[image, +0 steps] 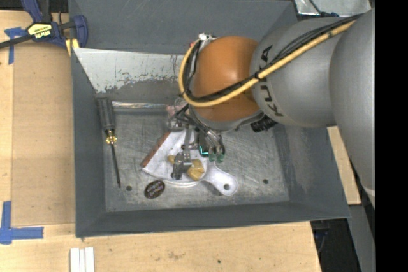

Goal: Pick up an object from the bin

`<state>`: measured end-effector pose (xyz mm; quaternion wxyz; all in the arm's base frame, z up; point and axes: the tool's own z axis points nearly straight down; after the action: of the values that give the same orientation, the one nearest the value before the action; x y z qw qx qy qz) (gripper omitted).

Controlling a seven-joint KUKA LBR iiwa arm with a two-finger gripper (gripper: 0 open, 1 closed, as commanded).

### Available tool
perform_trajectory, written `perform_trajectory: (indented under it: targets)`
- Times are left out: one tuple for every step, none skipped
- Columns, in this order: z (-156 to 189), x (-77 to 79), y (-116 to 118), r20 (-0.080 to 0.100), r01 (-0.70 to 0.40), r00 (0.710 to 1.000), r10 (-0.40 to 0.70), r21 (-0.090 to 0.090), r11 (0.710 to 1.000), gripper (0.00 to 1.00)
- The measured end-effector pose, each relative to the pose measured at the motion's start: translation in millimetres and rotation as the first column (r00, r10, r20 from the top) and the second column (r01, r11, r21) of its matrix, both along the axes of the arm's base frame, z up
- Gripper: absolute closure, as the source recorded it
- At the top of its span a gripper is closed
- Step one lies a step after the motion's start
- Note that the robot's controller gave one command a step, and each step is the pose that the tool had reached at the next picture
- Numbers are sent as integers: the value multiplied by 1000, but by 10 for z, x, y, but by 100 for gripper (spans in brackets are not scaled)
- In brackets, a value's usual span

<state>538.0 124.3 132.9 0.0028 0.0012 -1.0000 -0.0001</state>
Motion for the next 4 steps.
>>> perform_trajectory:
  targets:
    - [43, 20, -4, 8, 2, 1000, -2, 1, 1000, 0]
    - [25, -7, -15, 7, -177, 984, 177, 0, 984, 0]
    - [-393, -402, 105, 7, -530, 848, 530, 0, 848, 100]
    - [-393, -401, 104, 7, -529, 848, 529, 0, 848, 100]
